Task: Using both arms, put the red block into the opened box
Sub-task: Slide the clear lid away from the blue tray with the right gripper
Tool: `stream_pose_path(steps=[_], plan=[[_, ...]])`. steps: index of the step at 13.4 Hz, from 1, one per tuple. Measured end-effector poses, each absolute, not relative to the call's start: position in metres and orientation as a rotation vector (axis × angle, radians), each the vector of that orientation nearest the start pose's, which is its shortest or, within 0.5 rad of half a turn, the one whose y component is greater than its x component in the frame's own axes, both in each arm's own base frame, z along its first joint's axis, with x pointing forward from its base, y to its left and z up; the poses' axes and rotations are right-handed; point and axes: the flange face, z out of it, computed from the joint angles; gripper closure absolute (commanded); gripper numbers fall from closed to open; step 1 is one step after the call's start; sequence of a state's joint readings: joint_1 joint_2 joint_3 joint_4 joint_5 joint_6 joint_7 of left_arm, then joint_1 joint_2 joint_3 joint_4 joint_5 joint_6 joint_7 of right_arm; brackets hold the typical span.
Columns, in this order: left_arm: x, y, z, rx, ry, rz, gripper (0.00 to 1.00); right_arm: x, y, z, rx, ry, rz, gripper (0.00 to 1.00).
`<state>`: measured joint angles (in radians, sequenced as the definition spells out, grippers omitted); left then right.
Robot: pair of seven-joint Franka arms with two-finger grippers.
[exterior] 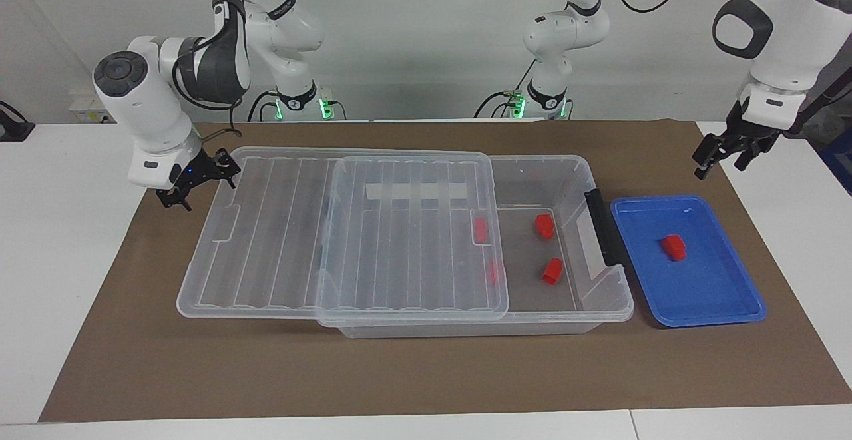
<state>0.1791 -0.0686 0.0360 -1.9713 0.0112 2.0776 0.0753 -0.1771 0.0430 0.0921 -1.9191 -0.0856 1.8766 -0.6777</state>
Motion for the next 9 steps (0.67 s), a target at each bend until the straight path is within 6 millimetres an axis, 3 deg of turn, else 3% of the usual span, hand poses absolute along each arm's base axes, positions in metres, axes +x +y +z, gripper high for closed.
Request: stream_pose_path(steps=[6,9], plan=[[0.571,0.134,0.417,-3.082,-0.150,-0.274,0.00,0.558,-0.058,0.463,-3.032,-0.984,0.176,0.00],[0.587,0.133,0.356,-3.076,-0.077,-0.287,0.00,0.555,-0.055,0.479,-3.067,-0.921,0.147,0.00]])
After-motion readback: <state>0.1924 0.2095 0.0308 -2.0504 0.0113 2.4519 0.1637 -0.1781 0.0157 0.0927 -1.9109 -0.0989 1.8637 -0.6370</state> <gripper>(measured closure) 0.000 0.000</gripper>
